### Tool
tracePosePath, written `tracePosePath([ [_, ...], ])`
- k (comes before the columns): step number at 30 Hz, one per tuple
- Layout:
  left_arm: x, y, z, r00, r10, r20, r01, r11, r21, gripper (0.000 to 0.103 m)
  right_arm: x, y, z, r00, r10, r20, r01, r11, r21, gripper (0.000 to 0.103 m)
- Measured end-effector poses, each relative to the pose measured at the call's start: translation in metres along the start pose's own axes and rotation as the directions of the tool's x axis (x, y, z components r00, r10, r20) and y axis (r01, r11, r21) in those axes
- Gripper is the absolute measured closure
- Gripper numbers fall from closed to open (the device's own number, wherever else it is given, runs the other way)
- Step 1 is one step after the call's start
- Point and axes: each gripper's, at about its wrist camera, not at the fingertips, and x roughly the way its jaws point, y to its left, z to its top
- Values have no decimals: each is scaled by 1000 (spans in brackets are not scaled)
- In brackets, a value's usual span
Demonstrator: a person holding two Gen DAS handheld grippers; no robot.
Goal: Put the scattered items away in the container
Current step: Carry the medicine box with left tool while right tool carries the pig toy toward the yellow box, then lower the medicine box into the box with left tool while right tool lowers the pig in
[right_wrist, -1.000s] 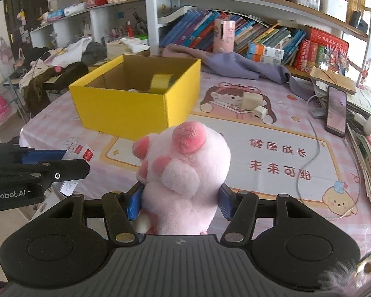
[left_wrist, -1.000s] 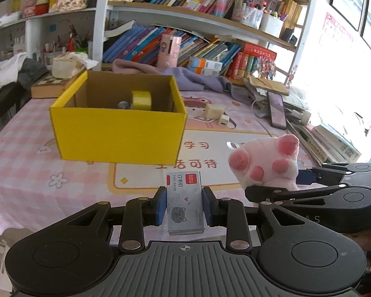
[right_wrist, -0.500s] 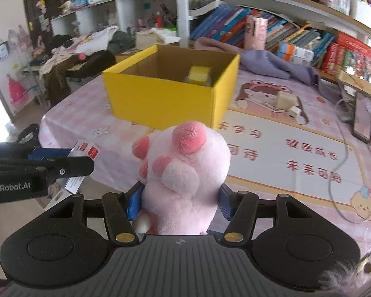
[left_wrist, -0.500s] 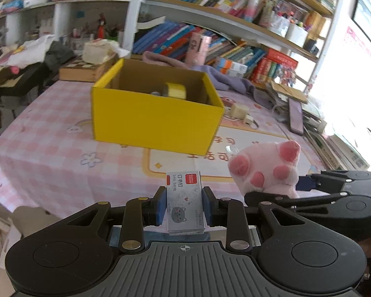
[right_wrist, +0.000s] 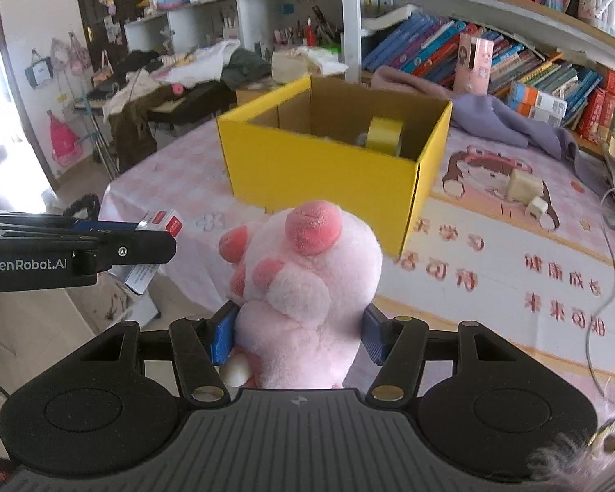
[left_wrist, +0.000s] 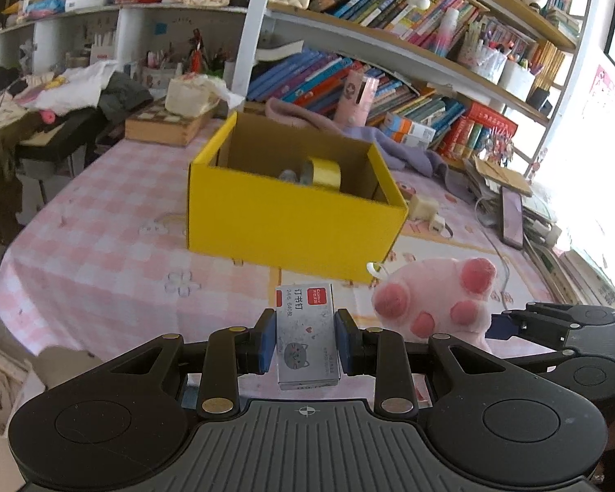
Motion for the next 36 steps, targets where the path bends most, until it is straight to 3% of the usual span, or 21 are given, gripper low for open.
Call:
tracePosePath([
  [7, 19, -5, 49, 997, 1, 83, -4, 999, 40, 74, 7, -21, 38, 990, -34, 137, 35, 999, -4, 46],
  [18, 77, -10, 115, 991, 18, 132, -26, 998, 59, 74, 39, -66, 118, 965, -49, 259, 59, 998, -31, 46],
  [24, 116, -7, 136, 993, 61, 106, -68, 996, 63, 74, 78, -84, 145, 971, -28, 238, 48, 995, -82, 45],
  [36, 189, 6, 137, 989, 141, -54, -137, 988, 75, 74, 157, -89, 153, 998, 27, 48, -16, 975, -223, 45],
])
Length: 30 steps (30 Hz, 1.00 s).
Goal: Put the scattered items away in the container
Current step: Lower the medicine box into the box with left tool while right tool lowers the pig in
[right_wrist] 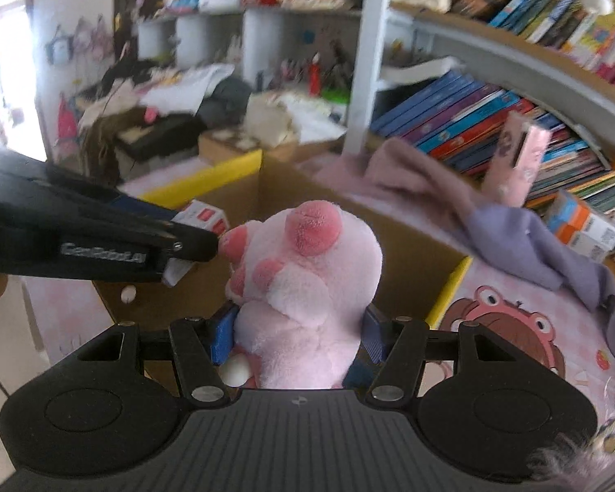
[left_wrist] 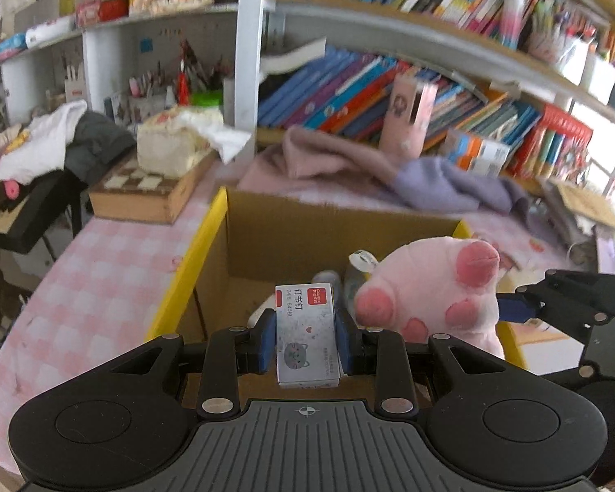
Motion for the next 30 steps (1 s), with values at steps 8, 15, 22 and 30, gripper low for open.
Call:
tracePosePath([
  [8, 21, -1, -9, 996, 3, -86, -4, 1000, -5, 74, 20, -3, -7, 994, 61, -86, -61, 998, 3, 43],
  [15, 12, 1, -12, 997, 28, -68, -29, 999, -20, 54, 11, -3, -8, 997, 50, -55, -50, 999, 15, 29],
  [22, -29, 2, -17, 998, 38, 53, -36, 998, -42, 27, -22, -6, -8, 1000, 3, 29, -4, 999, 46, 26],
  [30, -75, -1, -35, 991, 29, 134, -24, 999, -42, 23, -64, 7, -18, 994, -66, 91, 60, 996, 72, 26],
])
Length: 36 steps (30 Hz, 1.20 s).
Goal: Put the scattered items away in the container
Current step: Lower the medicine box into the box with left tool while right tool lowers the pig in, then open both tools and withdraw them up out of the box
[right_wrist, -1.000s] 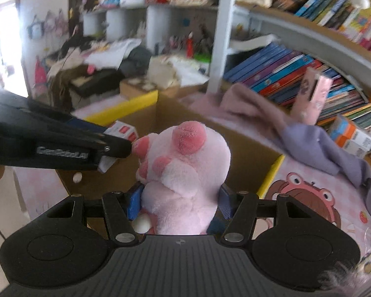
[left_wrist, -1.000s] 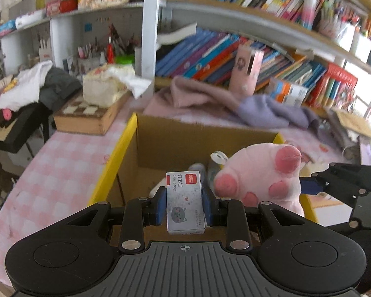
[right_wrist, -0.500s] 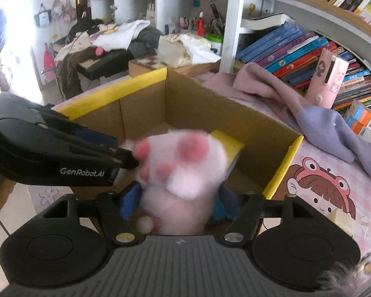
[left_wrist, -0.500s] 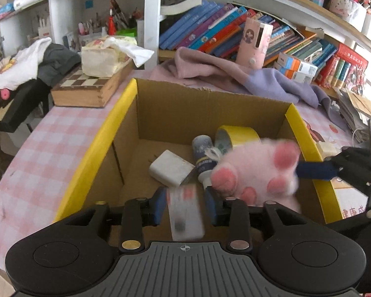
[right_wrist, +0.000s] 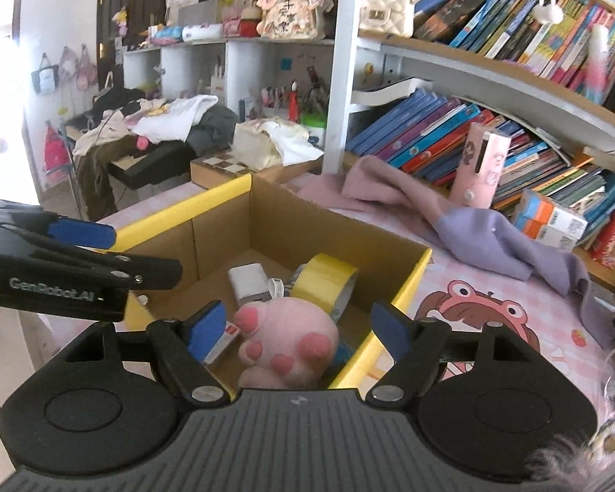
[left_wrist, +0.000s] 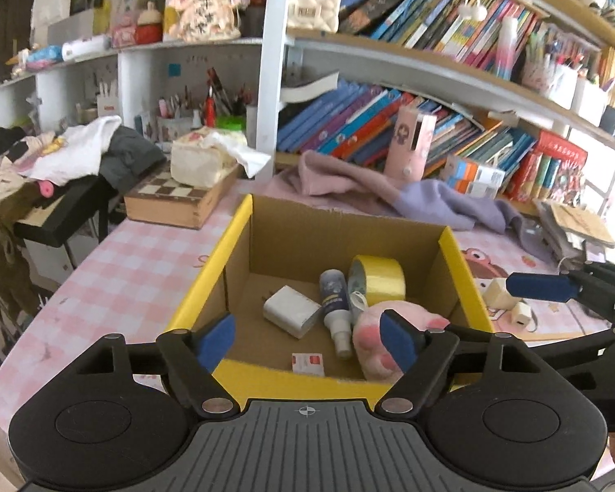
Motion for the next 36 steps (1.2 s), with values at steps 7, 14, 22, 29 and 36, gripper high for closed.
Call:
tracePosePath([
  [7, -40, 3, -17, 999, 13, 37, -13, 1000, -7, 21, -35, 23, -12, 999, -29, 39, 29, 1000, -1, 26],
  [14, -80, 4, -42, 997, 43, 58, -43, 999, -5, 17, -77, 45, -29, 993, -89, 81, 89, 996, 4, 25],
  [22, -115, 2, -77, 997, 58, 42, -58, 998, -1, 16, -109, 68, -61, 990, -128, 56, 127, 992, 28, 25],
  [29, -136, 2, -92, 993, 99, 58, -100, 995, 20, 13, -127, 80, -73, 984, -157, 90, 152, 987, 53, 25],
  [36, -146, -1, -103, 993, 99, 64, -101, 994, 33, 12, -140, 86, -87, 978, -193, 78, 190, 981, 39, 23],
])
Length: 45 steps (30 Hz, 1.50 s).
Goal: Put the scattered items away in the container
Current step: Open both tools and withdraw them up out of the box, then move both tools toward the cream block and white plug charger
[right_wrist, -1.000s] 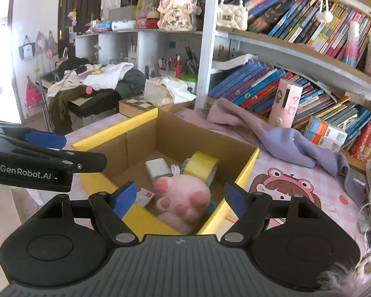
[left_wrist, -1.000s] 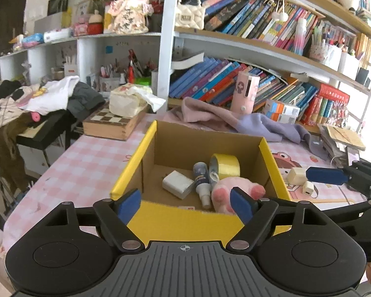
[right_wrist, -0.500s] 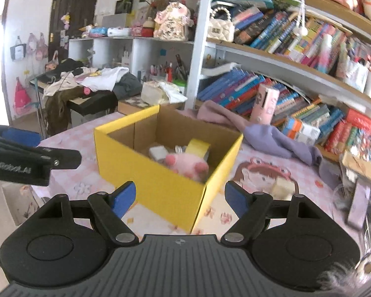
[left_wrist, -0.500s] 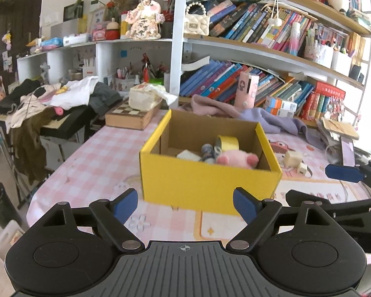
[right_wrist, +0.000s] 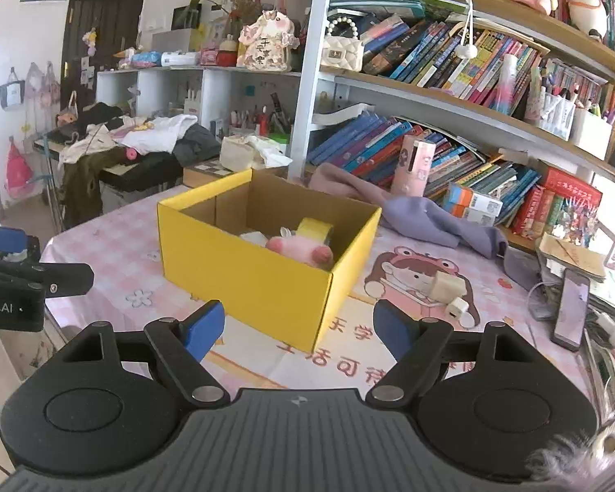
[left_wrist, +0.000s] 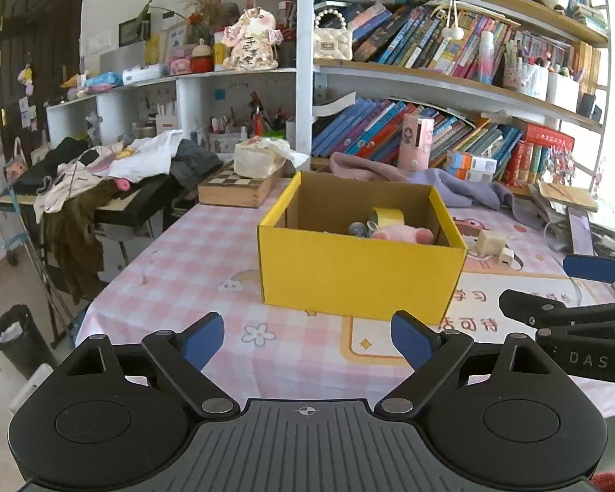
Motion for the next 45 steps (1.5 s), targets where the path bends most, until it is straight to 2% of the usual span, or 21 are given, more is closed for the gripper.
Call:
tracePosePath([
  [14, 1, -20, -11, 997, -70, -36, 72, 996, 43, 11, -20, -11, -25, 996, -67, -56, 69, 997, 40, 21],
  [20, 6, -25, -11, 995, -76, -57, 79, 996, 51, 11, -23, -12, -26, 997, -61, -51, 61, 998, 11, 19],
  [35, 3, -34, -13, 995, -76, -70, 81, 993, 83, 11, -27, -23, -28, 995, -67, -68, 70, 996, 46, 18],
  [45, 11, -46, -22, 984, -104, -144, 119, 988, 101, 11, -32, -27, -40, 992, -68, -111, 74, 996, 52, 15],
])
